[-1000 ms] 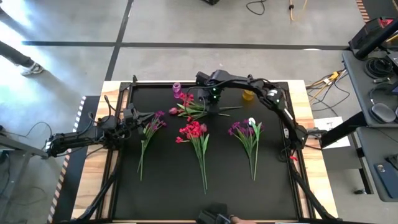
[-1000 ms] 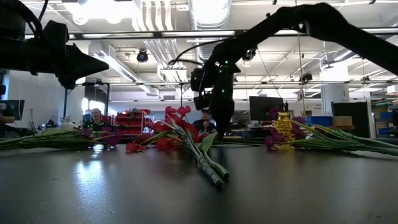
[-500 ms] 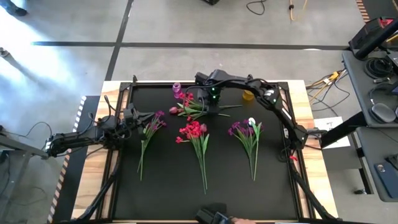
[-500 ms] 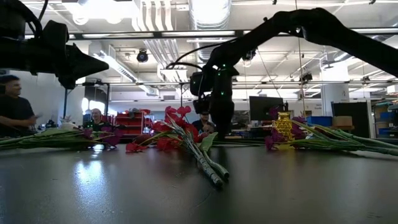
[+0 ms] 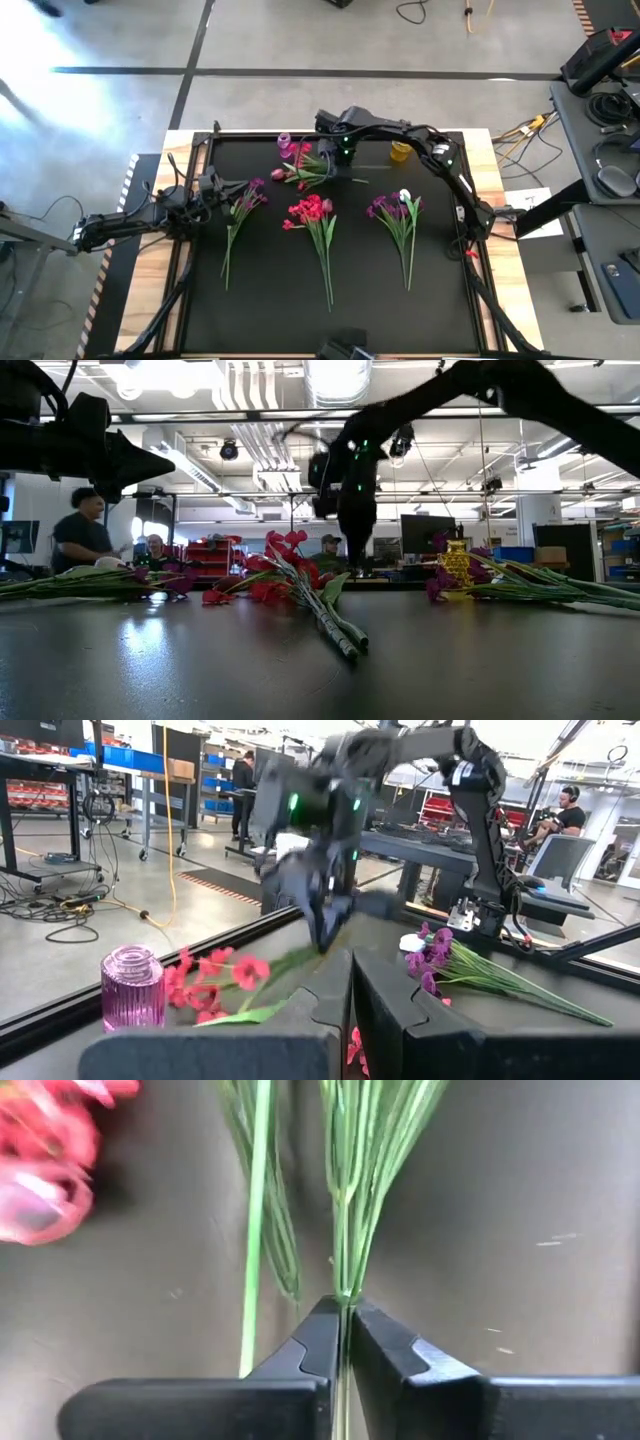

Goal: Sort flowers into vase by color
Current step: Put the top bouquet of red flowers into the yellow vase

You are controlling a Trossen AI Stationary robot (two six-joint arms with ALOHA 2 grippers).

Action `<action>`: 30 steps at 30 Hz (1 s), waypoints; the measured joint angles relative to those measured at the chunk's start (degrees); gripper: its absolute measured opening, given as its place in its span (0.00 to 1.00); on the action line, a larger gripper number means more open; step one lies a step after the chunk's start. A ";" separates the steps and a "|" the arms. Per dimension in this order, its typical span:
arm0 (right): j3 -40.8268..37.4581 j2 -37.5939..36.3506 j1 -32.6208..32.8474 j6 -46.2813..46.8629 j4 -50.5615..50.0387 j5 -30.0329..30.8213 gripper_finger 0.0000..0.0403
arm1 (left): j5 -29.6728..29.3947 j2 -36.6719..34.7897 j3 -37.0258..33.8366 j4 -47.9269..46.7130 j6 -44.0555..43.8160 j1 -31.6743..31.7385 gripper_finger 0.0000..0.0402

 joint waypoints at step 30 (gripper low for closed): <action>-76.52 -59.13 0.48 12.33 93.55 20.41 0.04 | 0.00 0.00 0.00 0.00 0.02 0.00 0.00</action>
